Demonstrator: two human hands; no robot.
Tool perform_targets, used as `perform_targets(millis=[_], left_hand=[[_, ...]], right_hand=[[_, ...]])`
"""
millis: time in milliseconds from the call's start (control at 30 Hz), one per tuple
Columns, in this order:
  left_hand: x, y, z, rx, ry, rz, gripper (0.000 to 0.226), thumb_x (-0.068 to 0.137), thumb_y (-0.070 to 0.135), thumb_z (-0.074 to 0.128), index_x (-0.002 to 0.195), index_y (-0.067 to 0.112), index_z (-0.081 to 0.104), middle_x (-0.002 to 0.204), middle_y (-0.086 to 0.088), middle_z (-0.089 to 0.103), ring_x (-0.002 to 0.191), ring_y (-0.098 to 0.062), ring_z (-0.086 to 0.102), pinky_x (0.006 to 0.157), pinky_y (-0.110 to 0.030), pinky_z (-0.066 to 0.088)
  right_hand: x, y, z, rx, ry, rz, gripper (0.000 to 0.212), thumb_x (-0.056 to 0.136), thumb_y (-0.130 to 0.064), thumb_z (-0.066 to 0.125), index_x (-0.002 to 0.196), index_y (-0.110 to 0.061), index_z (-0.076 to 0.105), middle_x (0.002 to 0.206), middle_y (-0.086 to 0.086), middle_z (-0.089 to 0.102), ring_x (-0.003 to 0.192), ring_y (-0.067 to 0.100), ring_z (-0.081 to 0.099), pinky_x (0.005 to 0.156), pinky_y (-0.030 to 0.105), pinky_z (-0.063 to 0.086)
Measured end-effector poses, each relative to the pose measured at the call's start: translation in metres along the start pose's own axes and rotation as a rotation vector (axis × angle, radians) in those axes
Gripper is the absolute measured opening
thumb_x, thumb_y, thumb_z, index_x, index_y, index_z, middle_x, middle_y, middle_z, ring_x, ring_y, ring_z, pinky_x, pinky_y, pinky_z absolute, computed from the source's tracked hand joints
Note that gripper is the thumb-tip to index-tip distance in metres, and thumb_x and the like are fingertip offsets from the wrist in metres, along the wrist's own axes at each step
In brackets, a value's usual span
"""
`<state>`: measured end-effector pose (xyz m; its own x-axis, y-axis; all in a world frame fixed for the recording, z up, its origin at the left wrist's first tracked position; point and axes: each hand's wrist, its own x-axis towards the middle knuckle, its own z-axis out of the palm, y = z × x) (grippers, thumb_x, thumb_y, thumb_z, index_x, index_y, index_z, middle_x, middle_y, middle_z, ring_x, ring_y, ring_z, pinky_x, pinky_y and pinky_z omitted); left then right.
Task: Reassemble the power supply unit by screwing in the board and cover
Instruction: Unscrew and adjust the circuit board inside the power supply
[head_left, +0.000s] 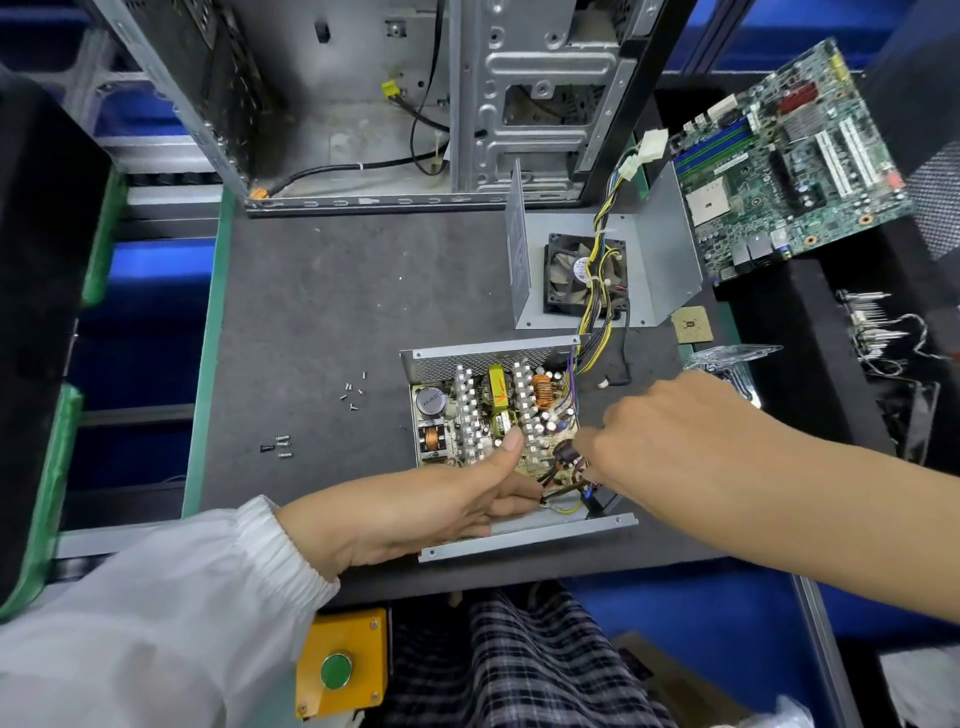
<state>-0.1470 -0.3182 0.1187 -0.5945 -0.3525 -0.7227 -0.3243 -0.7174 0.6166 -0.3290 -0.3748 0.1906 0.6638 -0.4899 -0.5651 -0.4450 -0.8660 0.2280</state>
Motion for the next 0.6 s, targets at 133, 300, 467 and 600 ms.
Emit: perform_targets(millis=[133, 300, 467, 600], left_hand=[[-0.0006, 0.0003, -0.0006, 0.004, -0.004, -0.001, 0.091, 0.079, 0.073, 0.010, 0.151, 0.022, 0.033, 0.153, 0.007, 0.042, 0.137, 0.004, 0.037, 0.114, -0.016, 0.028], [-0.0005, 0.0006, 0.0003, 0.010, 0.006, -0.003, 0.089, 0.080, 0.072, 0.009, 0.150, 0.022, 0.034, 0.152, 0.008, 0.042, 0.137, 0.005, 0.037, 0.114, -0.015, 0.027], [-0.0015, -0.0011, 0.0003, -0.009, 0.018, 0.002, 0.087, 0.081, 0.070, 0.010, 0.148, 0.022, 0.038, 0.150, 0.007, 0.044, 0.134, 0.007, 0.040, 0.109, -0.011, 0.031], [-0.0016, -0.0036, -0.0014, -0.010, 0.015, 0.006, 0.087, 0.080, 0.071, 0.011, 0.147, 0.023, 0.039, 0.150, 0.007, 0.045, 0.135, 0.005, 0.040, 0.110, -0.011, 0.030]], right_hand=[[-0.0013, -0.0015, 0.0036, 0.083, -0.021, -0.029, 0.029, 0.090, -0.020, 0.058, 0.112, -0.016, 0.039, 0.081, 0.002, 0.046, 0.049, 0.018, 0.032, 0.042, 0.028, 0.013], [-0.0007, 0.0005, 0.0027, 0.092, -0.030, -0.047, 0.016, 0.086, -0.013, 0.057, 0.101, -0.016, 0.052, 0.094, 0.005, 0.039, 0.049, 0.017, 0.026, 0.042, 0.029, 0.016], [0.0041, 0.0007, 0.0000, 0.040, 0.062, -0.029, 0.014, 0.090, -0.023, 0.060, 0.082, -0.021, 0.049, 0.056, -0.003, 0.028, 0.044, 0.016, 0.020, 0.042, 0.025, 0.012], [0.0017, 0.0029, 0.0055, 0.156, 0.009, -0.009, 0.031, 0.092, -0.034, 0.056, 0.108, -0.018, 0.036, 0.083, 0.002, 0.037, 0.049, 0.017, 0.025, 0.041, 0.030, 0.018]])
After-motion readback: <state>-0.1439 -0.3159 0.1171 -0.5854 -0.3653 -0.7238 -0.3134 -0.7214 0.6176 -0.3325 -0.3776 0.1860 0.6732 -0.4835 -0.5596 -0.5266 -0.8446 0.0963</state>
